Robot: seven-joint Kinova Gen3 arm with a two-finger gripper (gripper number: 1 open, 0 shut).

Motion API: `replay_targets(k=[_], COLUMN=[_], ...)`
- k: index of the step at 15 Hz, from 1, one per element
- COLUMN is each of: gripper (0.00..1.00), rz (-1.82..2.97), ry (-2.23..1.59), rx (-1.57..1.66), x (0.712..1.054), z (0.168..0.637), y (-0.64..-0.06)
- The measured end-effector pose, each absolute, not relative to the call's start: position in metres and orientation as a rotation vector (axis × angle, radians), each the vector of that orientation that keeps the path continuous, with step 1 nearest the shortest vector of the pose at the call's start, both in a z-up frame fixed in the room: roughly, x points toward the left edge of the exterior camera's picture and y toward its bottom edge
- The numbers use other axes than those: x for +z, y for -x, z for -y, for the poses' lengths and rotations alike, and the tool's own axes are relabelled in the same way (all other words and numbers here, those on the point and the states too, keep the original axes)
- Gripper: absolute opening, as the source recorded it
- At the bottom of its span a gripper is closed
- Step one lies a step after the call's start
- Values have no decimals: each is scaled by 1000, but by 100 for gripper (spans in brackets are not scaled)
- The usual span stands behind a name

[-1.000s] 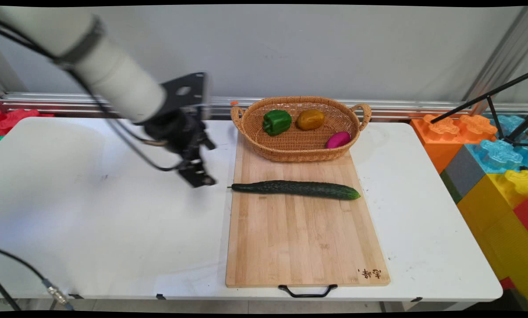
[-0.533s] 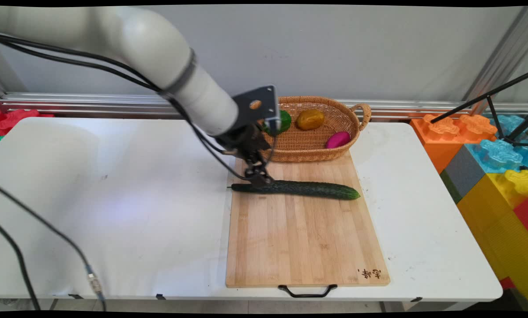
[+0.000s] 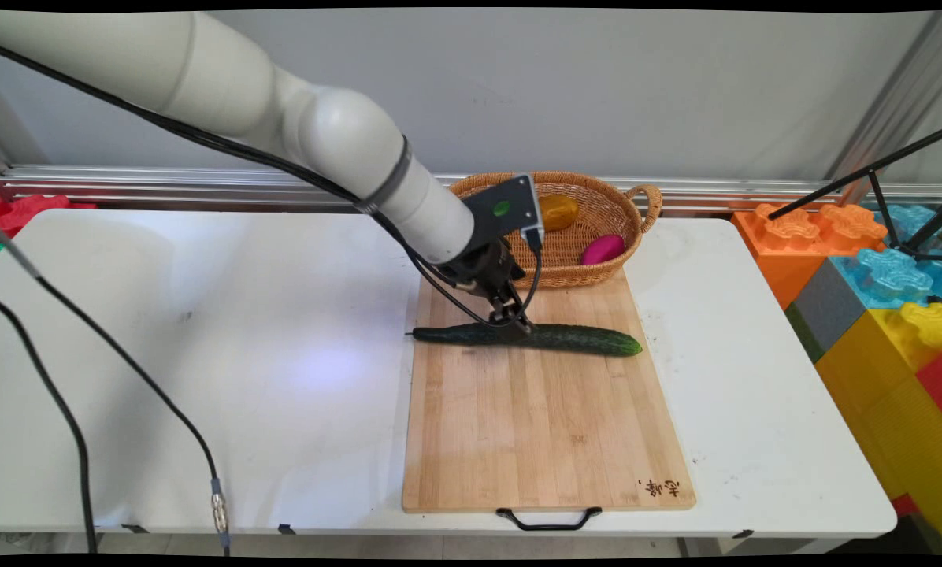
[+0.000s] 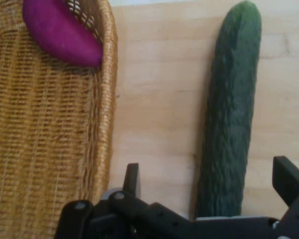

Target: Pick up the cucumber from the cutting board

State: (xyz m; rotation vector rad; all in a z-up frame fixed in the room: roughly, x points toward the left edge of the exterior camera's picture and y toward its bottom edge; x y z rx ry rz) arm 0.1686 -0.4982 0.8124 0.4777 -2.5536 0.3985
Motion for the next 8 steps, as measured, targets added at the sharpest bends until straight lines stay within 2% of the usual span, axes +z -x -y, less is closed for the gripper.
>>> replay_targets(k=[8], gripper=[100], rz=[2468], ry=[-456], rx=[296], x=[760], z=[522], y=[-168])
